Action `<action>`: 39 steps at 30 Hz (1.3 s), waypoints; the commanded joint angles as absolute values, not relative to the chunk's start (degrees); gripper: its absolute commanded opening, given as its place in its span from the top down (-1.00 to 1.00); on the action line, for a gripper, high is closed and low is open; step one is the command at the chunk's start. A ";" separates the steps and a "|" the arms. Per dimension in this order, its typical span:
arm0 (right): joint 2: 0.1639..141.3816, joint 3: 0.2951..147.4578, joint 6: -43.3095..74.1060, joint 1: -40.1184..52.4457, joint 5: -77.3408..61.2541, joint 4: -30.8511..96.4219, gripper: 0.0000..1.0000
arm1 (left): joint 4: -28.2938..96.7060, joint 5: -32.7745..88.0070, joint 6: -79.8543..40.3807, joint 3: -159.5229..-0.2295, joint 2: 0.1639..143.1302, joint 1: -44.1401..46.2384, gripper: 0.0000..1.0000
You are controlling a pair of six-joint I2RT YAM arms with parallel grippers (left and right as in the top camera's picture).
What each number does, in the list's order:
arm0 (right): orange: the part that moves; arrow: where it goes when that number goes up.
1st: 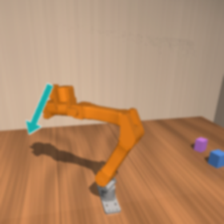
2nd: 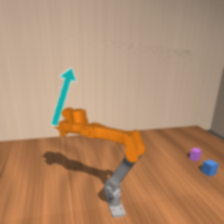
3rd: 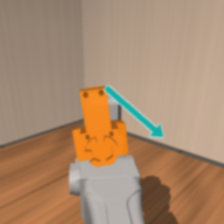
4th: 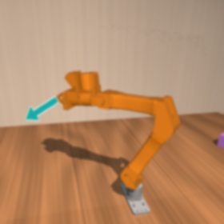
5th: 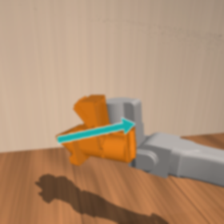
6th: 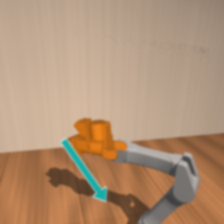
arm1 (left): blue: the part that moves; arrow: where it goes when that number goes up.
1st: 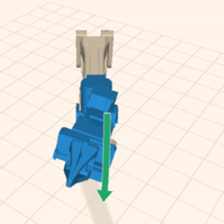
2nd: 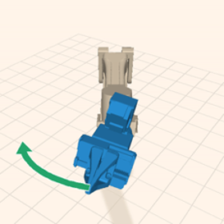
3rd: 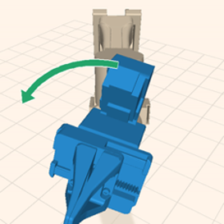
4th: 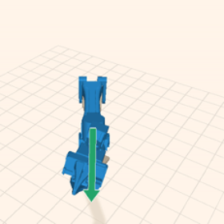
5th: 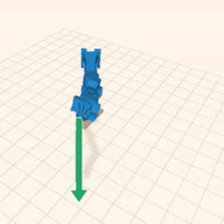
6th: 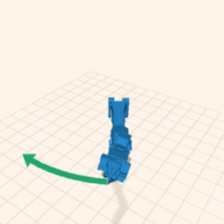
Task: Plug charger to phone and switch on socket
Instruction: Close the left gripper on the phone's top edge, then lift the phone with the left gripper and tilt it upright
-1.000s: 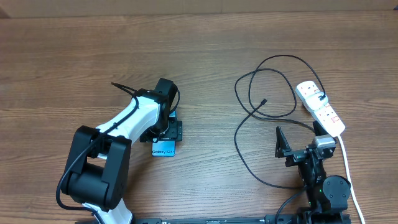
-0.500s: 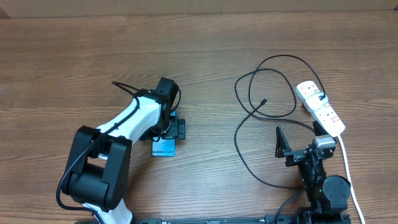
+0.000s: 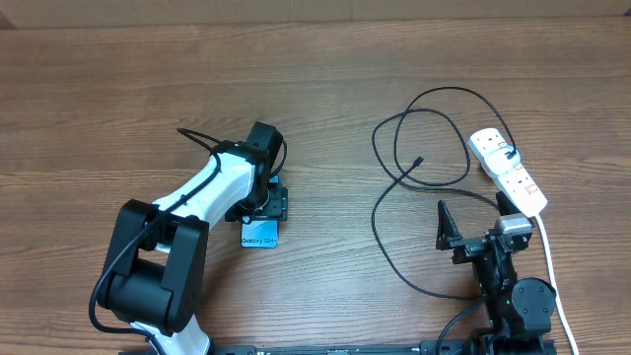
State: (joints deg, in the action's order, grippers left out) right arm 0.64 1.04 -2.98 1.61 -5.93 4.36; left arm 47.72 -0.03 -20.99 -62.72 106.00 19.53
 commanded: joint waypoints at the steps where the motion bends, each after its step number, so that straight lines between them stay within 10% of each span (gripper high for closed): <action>1: 0.38 0.45 -3.07 1.98 -5.61 4.16 -1.00 | 47.72 4.56 -21.02 -61.89 108.12 19.55 -0.41; 39: 0.40 0.45 -3.07 1.98 -5.61 4.16 -1.00 | 51.03 33.32 -20.75 -75.07 108.12 17.06 -0.36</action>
State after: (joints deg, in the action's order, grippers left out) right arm 0.64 1.04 -3.01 1.61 -5.98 4.34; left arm 52.05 25.78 -21.02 -73.25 107.70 18.52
